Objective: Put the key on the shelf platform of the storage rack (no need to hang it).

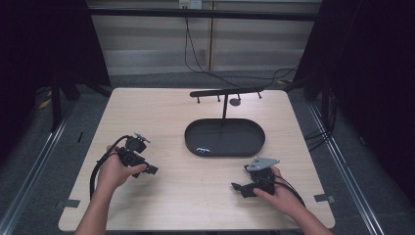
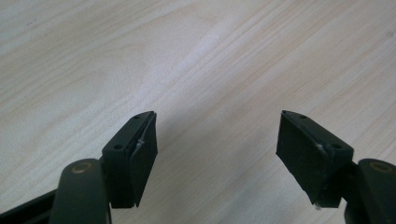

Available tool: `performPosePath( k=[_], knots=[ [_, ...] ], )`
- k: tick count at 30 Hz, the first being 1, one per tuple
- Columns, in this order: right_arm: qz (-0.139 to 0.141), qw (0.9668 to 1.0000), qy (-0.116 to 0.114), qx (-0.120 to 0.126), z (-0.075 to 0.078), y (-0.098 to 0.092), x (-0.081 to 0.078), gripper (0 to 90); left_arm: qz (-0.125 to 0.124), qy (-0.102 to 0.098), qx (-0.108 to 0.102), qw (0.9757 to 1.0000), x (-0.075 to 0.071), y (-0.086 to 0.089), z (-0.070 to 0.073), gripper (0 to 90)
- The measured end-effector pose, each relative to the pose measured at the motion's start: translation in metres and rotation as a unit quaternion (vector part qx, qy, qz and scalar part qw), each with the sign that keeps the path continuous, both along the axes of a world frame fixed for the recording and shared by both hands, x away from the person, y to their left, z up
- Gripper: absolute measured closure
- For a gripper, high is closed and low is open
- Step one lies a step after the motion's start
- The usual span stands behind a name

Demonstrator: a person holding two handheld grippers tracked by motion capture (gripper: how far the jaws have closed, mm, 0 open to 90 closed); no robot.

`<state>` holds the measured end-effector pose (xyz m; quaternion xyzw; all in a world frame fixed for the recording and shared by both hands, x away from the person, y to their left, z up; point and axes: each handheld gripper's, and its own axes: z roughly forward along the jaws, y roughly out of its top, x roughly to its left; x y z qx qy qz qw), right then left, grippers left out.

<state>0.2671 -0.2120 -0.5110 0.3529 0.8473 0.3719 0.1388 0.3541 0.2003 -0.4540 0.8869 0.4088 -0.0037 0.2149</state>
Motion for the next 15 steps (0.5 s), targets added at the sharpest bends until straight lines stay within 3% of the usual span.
performPosePath(
  k=[15],
  knots=[
    [0.000,1.0000,0.000,0.000,0.0000,0.0000,0.0000,16.4,-0.002,0.001,0.001,1.0000,-0.0067,0.0071,-0.0077,28.7]
  ],
)
